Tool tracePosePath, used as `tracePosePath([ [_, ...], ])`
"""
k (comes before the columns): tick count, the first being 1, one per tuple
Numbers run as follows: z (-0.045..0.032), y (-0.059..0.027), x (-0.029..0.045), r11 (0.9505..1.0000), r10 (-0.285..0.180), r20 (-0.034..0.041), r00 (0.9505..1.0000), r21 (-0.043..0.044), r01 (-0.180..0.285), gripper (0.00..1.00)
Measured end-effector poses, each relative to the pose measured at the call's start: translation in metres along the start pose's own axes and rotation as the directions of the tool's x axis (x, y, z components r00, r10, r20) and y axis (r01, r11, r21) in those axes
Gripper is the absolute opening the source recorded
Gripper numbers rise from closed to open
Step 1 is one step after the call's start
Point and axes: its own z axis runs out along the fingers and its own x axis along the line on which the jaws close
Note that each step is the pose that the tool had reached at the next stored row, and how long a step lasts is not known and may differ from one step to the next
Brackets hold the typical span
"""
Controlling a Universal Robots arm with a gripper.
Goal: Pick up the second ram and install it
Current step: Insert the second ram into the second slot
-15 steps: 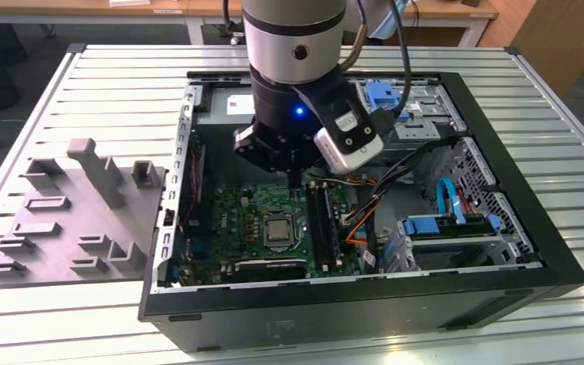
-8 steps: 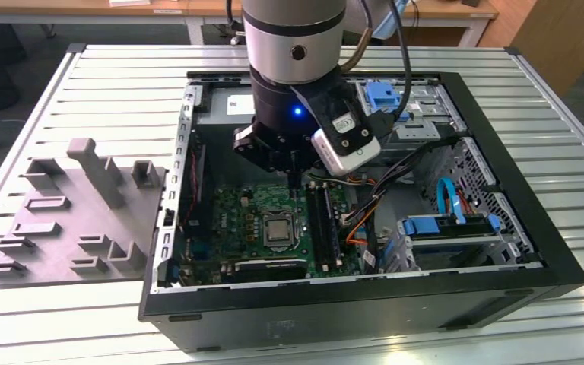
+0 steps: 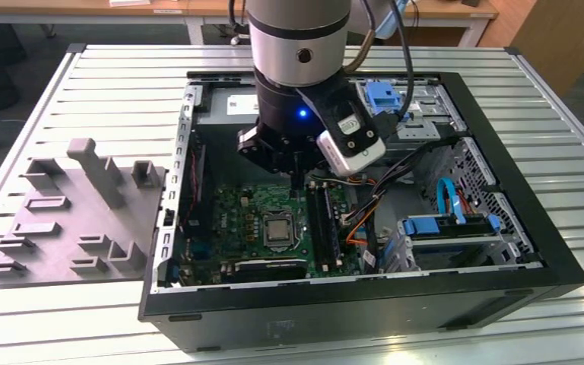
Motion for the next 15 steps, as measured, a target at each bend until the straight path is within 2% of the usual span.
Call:
tracePosePath([
  [10,0.0054,-0.0002,-0.0074,0.9999,-0.015,-0.0005,0.9999,-0.0009,0.015,0.13],
  [15,0.0081,-0.0005,-0.0164,0.9998,-0.020,-0.0006,0.9998,-0.0014,0.020,0.13],
])
